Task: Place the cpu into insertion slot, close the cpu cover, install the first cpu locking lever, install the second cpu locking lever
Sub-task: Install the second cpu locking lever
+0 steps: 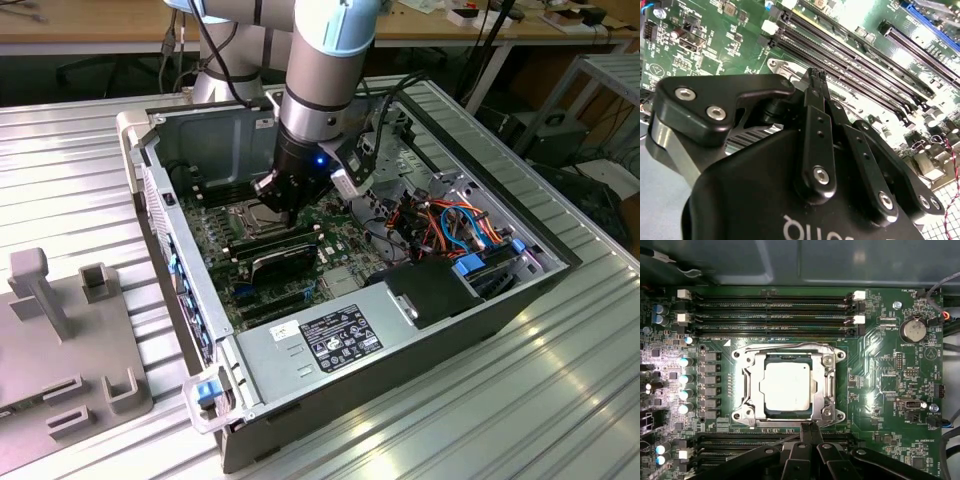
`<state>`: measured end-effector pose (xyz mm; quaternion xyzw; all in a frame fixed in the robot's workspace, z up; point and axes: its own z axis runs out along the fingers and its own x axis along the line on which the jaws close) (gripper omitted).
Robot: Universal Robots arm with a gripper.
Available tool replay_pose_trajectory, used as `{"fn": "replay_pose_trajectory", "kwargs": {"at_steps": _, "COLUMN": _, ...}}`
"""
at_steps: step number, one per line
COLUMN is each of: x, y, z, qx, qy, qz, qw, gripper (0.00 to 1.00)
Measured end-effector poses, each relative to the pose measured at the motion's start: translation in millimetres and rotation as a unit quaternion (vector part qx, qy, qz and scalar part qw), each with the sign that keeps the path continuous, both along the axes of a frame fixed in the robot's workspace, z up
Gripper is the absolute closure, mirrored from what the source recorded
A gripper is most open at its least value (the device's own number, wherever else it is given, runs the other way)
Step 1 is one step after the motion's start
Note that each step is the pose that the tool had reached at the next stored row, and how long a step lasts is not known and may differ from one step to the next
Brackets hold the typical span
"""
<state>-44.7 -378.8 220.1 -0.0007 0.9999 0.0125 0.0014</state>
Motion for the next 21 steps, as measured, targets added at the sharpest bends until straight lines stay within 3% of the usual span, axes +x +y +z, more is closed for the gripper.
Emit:
{"fn": "replay_pose_trajectory", "kwargs": {"at_steps": 10, "x": -12.0, "y": 0.1, "z": -2.1, "qx": 0.0000, "qy": 0.0000, "qz": 0.000, "qw": 1.00000, "gripper": 0.89}}
{"fn": "replay_pose_trajectory", "kwargs": {"at_steps": 21, "x": -12.8, "y": 0.0, "z": 0.4, "qx": -0.0001, "qy": 0.0001, "qz": 0.000, "qw": 1.00000, "gripper": 0.89}}
